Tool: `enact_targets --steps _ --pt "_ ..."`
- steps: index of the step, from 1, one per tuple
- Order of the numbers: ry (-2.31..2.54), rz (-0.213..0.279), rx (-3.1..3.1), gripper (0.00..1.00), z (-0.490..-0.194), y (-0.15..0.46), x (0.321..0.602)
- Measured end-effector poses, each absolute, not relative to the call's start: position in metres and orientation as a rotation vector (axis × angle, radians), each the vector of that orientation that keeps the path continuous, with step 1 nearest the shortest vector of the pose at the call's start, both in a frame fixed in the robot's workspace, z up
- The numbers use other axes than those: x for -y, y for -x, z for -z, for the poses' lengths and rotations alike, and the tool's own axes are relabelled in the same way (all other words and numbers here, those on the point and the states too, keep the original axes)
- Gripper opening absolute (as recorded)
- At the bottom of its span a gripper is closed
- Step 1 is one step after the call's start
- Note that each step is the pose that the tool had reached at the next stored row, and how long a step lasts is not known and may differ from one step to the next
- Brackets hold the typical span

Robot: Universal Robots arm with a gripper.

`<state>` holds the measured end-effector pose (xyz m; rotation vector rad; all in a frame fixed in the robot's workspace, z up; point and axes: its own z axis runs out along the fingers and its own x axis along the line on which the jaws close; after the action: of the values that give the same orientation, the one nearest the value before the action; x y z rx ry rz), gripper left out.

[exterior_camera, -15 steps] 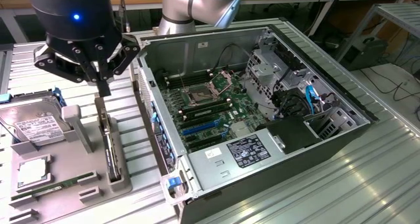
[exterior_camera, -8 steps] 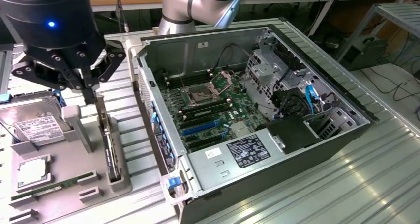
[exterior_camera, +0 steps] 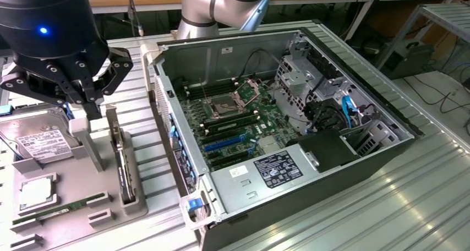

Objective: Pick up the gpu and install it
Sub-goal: 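Pick up the gpu and move the gpu toward the slot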

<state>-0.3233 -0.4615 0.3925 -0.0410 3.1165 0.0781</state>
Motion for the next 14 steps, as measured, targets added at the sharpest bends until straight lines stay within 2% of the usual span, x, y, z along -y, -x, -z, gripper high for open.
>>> enact_targets --steps 10,12,13,14 --pt "0.041 -0.078 -3.116 0.11 -0.3924 0.3233 0.4615" --pt "0.041 -0.078 -3.116 0.24 -0.3924 0.3233 0.4615" --pt "0.041 -0.078 -3.116 0.24 -0.3924 0.3233 0.4615" --pt "0.041 -0.078 -3.116 0.30 -0.3924 0.3233 0.4615"
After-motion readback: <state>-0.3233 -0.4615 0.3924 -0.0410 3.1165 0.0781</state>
